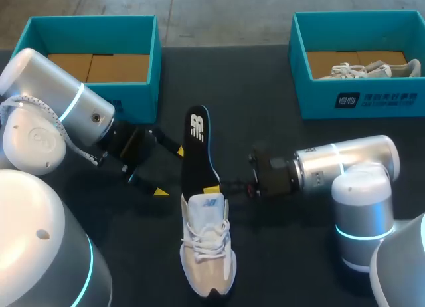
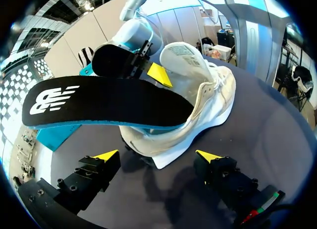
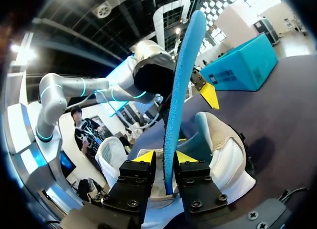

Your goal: Take the shoe out of the shoebox, open the shoe tongue, remove and reinsert the insole, then place the shoe into the shoebox

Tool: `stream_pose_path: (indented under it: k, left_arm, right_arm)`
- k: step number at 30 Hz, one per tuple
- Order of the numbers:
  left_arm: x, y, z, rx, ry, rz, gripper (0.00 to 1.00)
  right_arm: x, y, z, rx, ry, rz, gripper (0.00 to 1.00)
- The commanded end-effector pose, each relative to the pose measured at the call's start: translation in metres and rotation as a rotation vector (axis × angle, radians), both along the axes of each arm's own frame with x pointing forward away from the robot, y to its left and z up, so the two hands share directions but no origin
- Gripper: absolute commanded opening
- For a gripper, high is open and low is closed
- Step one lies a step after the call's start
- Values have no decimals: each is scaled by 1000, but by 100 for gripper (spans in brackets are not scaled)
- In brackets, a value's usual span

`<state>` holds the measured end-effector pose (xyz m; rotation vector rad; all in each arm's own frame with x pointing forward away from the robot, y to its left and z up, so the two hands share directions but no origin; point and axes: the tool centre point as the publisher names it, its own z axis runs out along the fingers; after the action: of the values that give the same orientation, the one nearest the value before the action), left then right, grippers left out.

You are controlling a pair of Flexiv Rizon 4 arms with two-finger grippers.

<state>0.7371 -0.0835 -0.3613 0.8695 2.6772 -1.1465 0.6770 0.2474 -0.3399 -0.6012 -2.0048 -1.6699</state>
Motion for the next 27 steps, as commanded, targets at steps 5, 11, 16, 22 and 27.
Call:
stream_pose_path:
  k: [5, 11, 16, 22, 27]
  left_arm:
    - [0, 0, 0, 5, -1, 0, 100]
    - [0, 0, 0, 5, -1, 0, 100]
    - [0, 0, 0, 5, -1, 0, 100]
    - [0, 0, 0, 5, -1, 0, 100]
    - [0, 0, 0, 5, -1, 0, 100]
  right_arm:
    - [6, 4, 1, 3, -10, 14, 31]
    - [5, 2, 3, -8, -24, 17, 33]
    - [3, -1, 4, -14, -31, 19, 31]
    - [2, 0, 8, -18, -48, 46, 34]
    - [1, 0, 10, -15, -68, 67, 38]
